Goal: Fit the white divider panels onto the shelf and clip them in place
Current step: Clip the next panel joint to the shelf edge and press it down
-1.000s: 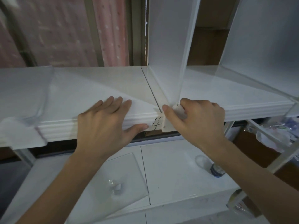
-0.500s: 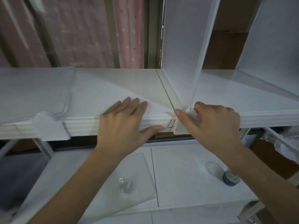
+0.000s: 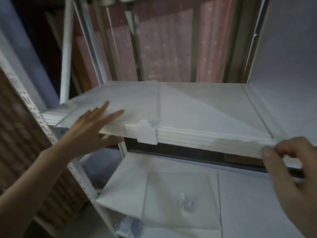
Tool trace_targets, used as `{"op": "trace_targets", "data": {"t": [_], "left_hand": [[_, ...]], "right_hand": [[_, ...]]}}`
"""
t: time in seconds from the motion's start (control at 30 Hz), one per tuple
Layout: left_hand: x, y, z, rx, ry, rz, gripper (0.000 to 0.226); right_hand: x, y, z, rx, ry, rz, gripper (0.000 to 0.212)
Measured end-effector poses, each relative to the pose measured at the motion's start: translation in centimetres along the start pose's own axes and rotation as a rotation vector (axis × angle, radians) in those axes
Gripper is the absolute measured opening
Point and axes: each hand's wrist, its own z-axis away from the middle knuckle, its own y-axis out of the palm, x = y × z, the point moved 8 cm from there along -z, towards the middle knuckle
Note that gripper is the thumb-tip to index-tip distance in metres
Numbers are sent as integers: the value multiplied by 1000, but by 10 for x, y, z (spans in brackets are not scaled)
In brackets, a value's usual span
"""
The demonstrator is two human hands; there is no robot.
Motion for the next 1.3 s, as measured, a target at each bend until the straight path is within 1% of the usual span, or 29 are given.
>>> {"op": "trace_targets", "data": {"t": [0.03, 0.07, 0.1, 0.13, 0.17, 0.2, 0.23, 0.3, 0.33, 0.4, 0.47, 0.5, 0.57, 0.6, 0.67, 0.77, 0.8, 0.87, 0.9, 0.93, 0.97, 1.03, 1.1, 1.13, 1.17, 1.2, 1.3], "left_hand": [[9, -1, 2, 3, 28, -13, 73], [11, -6, 3, -26, 73, -24, 66], [14, -11, 4, -72, 138, -20, 64], [17, -17, 5, -121, 191, -22, 71], [19, -21, 5, -165, 245, -43, 85], [20, -26, 5, -167, 271, -105, 99], [25, -33, 2, -160, 267, -157, 105], [34, -62, -8, -237, 162, -178, 92], [31, -77, -15, -289, 163, -175, 85], [9, -105, -30, -414, 284, -221, 71], [-17, -121, -42, -517, 423, -352, 54], [-30, -126, -49, -542, 471, -403, 48], [-54, -137, -57, -591, 555, -431, 38], [-64, -141, -59, -615, 603, -424, 34], [-77, -143, -60, -656, 664, -400, 27], [-79, -140, -61, -733, 673, -252, 22], [-75, -138, -59, -763, 659, -177, 25], [-63, -129, -53, -796, 609, 16, 42], [-55, -124, -49, -788, 571, 135, 51], [-46, -113, -48, -751, 523, 259, 54], [-38, -99, -50, -683, 473, 363, 53], [-22, -60, -58, -455, 384, 451, 52], [-14, -19, -62, -192, 345, 371, 66], [-15, -4, -61, -96, 356, 274, 74], [-17, 5, -60, -36, 378, 184, 78], [-20, 9, -59, -11, 400, 140, 80], [-27, 8, -62, 6, 442, 152, 87]], "right_hand": [[15, 9, -4, -8, -14, -50, 21], [28, 22, -7, 5, -27, -51, 19], [41, 33, -9, 33, -57, -55, 17], [49, 39, -16, 48, -72, -66, 14], [60, 48, -22, 84, -85, -70, 12], [69, 58, -27, 122, -98, -52, 12], [80, 69, -32, 149, -113, -35, 12], [112, 94, -46, 215, -153, -24, 18], [126, 108, -55, 243, -158, -16, 25], [152, 137, -74, 323, -120, 46, 44], [174, 162, -90, 378, -129, 232, 61], [181, 172, -97, 381, -151, 355, 64], [186, 188, -107, 401, -152, 566, 59], [184, 196, -110, 426, -117, 606, 53], [174, 209, -113, 500, 16, 549, 43], [161, 223, -110, 554, 205, 396, 30], [158, 226, -110, 560, 243, 371, 25], [151, 232, -106, 583, 324, 323, 18], [148, 234, -103, 593, 370, 279, 15], [145, 235, -102, 597, 416, 228, 13], [143, 235, -101, 595, 457, 184, 12], [143, 231, -103, 592, 497, 148, 16], [144, 224, -104, 585, 504, 139, 25], [145, 221, -104, 571, 506, 132, 24], [146, 219, -104, 556, 511, 125, 20], [147, 218, -103, 549, 519, 114, 15], [151, 217, -102, 579, 557, 62, 7]]}}
